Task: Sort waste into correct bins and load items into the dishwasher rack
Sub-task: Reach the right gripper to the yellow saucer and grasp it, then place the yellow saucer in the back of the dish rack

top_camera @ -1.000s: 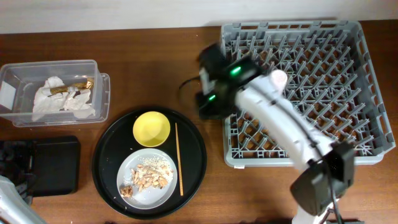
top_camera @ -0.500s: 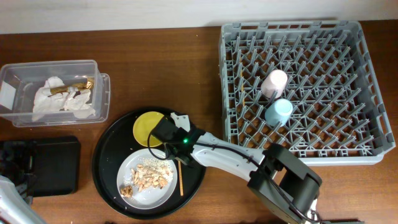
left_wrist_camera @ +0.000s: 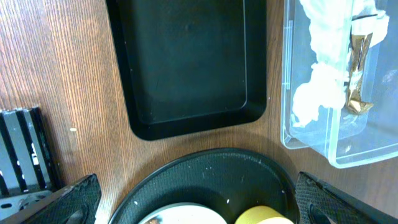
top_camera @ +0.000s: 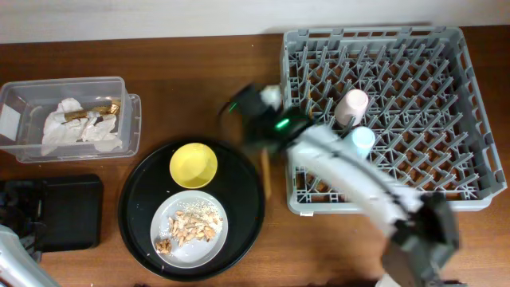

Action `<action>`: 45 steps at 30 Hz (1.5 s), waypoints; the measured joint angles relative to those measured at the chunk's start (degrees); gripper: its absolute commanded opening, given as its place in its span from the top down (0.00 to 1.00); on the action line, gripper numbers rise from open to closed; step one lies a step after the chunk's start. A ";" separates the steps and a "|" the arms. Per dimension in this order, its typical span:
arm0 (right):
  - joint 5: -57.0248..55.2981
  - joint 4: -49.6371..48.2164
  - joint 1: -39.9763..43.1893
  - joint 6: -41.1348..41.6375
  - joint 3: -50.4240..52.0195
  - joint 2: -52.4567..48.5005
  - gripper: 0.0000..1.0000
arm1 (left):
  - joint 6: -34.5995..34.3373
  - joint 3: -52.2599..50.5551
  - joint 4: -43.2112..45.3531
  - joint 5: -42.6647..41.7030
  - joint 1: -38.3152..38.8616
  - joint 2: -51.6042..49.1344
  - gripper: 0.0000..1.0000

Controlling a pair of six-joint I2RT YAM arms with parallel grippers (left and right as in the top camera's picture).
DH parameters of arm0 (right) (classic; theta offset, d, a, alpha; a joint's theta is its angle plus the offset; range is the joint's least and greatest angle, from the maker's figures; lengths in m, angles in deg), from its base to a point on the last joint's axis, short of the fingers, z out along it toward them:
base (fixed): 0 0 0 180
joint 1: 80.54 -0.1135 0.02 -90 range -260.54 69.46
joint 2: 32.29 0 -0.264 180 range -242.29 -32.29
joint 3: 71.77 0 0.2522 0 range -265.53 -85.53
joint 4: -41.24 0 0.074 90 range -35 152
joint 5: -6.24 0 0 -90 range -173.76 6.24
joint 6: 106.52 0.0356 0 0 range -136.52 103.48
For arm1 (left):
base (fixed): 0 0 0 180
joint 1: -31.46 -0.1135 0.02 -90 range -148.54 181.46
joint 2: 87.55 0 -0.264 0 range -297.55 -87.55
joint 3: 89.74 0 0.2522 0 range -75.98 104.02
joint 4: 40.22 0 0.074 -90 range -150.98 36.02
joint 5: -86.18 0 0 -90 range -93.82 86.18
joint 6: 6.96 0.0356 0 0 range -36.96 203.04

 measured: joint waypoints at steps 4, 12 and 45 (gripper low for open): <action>6.78 1.55 20.44 -16.00 -3.45 3.04 0.96 | 0.00 0.02 -0.02 0.00 0.00 0.00 0.01; 17.38 -0.09 28.17 -24.04 -3.34 -6.86 0.60 | -0.02 0.02 0.00 0.00 0.00 0.00 0.01; 4.94 -19.15 -21.05 -14.03 -7.61 -22.95 0.96 | -0.02 0.02 -0.02 0.00 0.00 0.00 0.01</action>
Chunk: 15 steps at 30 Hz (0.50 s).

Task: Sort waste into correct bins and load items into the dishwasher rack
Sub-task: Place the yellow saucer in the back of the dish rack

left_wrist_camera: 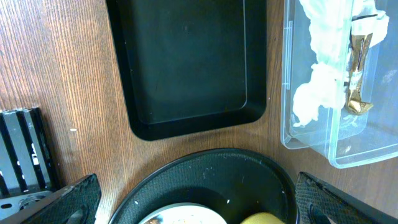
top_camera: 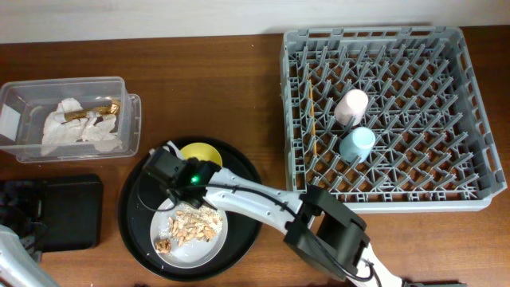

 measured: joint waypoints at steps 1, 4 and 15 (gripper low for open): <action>-0.02 2.01 0.68 0.22 -2.91 1.18 0.96 | 0.02 0.00 0.00 0.00 0.00 0.00 0.01; 0.52 15.26 6.19 1.36 -13.62 5.92 0.96 | 0.02 0.00 0.00 -0.02 0.00 0.00 0.01; 60.11 2.51 66.31 9.70 -20.70 0.39 0.96 | 0.02 -0.02 0.04 0.00 0.00 0.00 0.01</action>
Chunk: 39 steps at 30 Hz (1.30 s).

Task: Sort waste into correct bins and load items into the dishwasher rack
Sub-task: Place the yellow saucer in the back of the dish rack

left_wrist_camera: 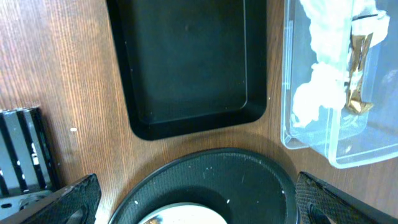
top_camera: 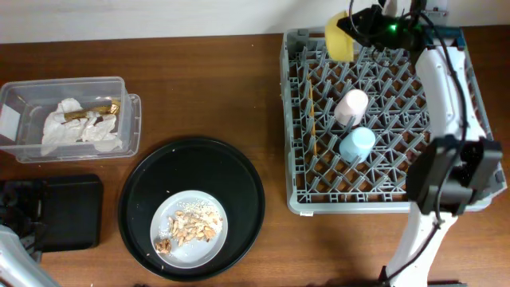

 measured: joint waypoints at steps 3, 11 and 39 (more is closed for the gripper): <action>6.75 -8.46 0.55 11.34 0.20 -7.04 0.96 | 0.00 0.02 -0.02 -0.02 0.00 0.00 0.01; 10.19 -2.64 5.53 19.34 -0.24 -7.76 0.86 | 0.00 0.02 -0.02 0.00 0.00 0.00 0.01; -51.82 28.89 -1.68 -6.29 -5.70 -5.53 0.96 | 0.00 0.02 -0.02 -0.02 0.00 0.00 0.01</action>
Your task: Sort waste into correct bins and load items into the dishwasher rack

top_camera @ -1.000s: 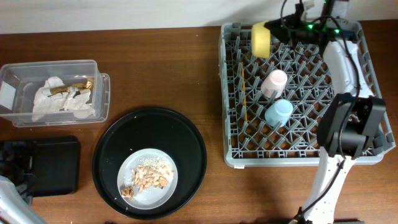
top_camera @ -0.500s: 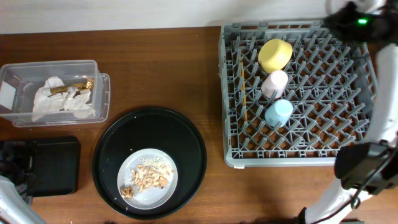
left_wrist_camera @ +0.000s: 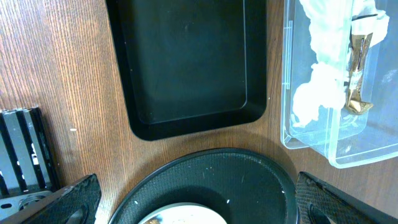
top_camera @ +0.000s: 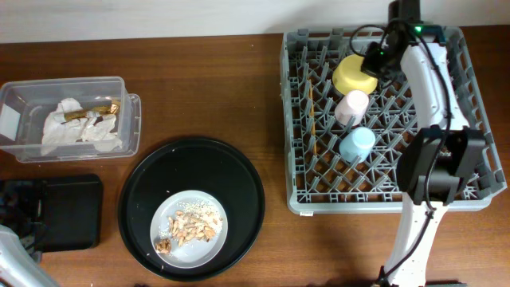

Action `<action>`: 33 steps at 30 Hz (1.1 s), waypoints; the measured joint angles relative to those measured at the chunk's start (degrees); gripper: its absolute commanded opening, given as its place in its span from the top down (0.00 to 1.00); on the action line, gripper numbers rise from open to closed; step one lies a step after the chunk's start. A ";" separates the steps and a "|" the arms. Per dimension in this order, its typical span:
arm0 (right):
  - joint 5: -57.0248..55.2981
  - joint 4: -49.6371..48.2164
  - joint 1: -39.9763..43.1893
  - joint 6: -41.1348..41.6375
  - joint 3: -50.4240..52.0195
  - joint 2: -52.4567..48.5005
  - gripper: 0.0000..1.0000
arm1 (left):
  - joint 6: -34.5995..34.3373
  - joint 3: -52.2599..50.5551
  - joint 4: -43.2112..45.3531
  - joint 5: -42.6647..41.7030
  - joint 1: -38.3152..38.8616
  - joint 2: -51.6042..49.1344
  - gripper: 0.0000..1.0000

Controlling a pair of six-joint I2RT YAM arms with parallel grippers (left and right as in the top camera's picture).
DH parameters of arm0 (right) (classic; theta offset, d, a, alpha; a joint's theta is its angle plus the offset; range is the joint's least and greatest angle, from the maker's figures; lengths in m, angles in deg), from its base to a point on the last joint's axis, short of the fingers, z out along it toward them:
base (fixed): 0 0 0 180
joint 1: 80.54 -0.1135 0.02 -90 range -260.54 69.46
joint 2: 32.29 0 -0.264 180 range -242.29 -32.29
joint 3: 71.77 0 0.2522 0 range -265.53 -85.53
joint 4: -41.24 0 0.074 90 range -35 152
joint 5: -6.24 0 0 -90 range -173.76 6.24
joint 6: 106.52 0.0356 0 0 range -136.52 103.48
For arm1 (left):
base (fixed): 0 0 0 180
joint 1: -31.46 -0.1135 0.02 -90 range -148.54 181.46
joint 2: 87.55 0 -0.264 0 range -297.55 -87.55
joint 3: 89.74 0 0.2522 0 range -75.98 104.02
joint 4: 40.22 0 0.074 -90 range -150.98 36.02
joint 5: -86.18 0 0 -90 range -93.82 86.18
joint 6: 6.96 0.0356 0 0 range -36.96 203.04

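Note:
A yellow bowl [top_camera: 354, 73] lies tipped among the tines at the back of the grey dishwasher rack [top_camera: 478, 104], just behind a pink cup [top_camera: 351, 106] and a blue cup [top_camera: 357, 143]. My right gripper [top_camera: 374, 59] is shut on the bowl's right rim. A white plate [top_camera: 190, 227] with food scraps sits on the round black tray [top_camera: 239, 187]. At the far left my left gripper [left_wrist_camera: 196, 214] hangs open over the tray's edge, fingers [left_wrist_camera: 71, 199] wide apart and nothing between them.
A clear bin [top_camera: 127, 119] holding crumpled tissue and a gold wrapper stands at the left. A black rectangular bin [top_camera: 72, 211] lies in front of it. A thin wooden stick [top_camera: 313, 119] stands in the rack's left rows. The right arm stretches over the rack's right half.
The right gripper has moved from the rack's far left edge, where it held the yellow bowl aloft, to a spot down among the tines behind the pink cup. The left arm is unchanged.
First the yellow bowl sat on the round tray and the right arm was blurred between tray and rack. Then the right gripper was at the bowl on the tray. Then it held the bowl over the rack's far edge, and now the bowl is in the rack.

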 measured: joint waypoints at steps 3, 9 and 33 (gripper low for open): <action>-1.66 3.61 2.69 1.14 0.00 0.72 0.96 | 0.00 0.00 0.00 0.02 0.00 0.00 0.01; -1.70 13.81 1.38 1.38 -0.66 32.44 0.02 | 0.00 0.00 0.02 0.02 0.00 0.00 0.01; -10.38 32.15 14.60 1.29 -0.90 37.57 0.02 | 0.00 0.00 0.42 0.02 0.00 0.00 0.01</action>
